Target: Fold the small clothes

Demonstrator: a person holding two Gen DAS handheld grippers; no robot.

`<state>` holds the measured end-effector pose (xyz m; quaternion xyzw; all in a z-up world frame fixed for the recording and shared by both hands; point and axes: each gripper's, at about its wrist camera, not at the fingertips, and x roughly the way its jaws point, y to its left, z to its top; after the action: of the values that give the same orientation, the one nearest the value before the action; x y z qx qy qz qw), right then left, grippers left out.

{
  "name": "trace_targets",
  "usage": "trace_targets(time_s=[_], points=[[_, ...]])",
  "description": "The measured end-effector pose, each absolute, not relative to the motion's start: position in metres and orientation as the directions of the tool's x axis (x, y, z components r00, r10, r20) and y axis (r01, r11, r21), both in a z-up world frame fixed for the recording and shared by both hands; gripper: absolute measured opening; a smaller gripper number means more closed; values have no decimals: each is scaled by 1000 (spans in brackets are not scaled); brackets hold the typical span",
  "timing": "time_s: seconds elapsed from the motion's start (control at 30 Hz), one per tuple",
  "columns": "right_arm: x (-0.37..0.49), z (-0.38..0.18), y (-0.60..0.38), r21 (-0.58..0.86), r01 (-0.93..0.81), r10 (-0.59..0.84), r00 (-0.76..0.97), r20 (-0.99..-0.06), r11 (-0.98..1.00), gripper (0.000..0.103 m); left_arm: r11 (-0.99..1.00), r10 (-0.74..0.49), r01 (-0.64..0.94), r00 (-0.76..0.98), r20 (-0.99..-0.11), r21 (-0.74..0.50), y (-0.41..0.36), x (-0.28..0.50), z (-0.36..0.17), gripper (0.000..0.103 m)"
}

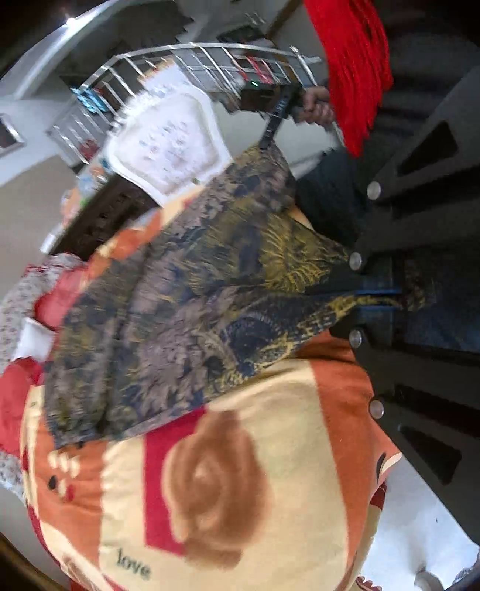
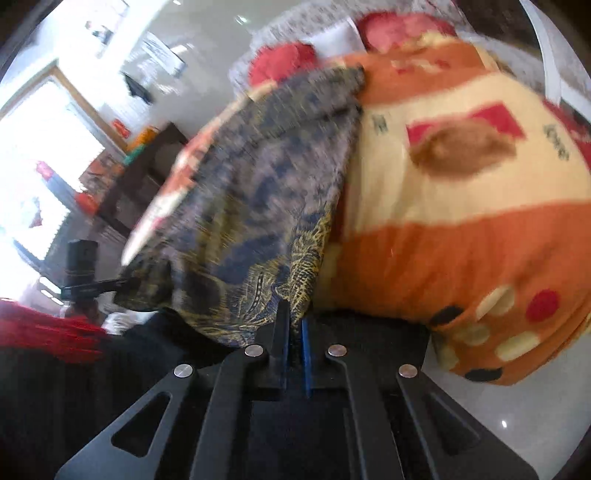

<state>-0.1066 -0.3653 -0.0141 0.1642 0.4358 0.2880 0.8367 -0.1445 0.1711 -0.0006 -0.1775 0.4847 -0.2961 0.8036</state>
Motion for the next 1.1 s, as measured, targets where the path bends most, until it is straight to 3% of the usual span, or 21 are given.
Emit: trace_targets(time_s=[0.37, 0.53, 0.7, 0.93, 1.1], points=[[-131, 71, -393, 544, -477, 722, 488, -490, 691, 0, 657, -752, 416, 309, -582, -628, 207, -169, 65, 3], [-118, 74, -398, 554, -462, 717, 522, -462, 693, 0, 626, -762, 305, 438, -478, -718, 225, -137, 53, 3], [-57, 66, -389, 567, -422, 692, 578, -433, 707, 0, 629, -692, 241, 606, -392, -739, 232, -63, 66, 3], [98, 70, -365, 600, -331, 623, 683, -381, 729, 0, 712, -571, 176, 708, -415, -680, 222, 85, 75, 3], [205, 36, -348, 601, -222, 562, 684, -465, 768, 0, 745, -501, 68, 714, -489, -664, 221, 162, 28, 3]])
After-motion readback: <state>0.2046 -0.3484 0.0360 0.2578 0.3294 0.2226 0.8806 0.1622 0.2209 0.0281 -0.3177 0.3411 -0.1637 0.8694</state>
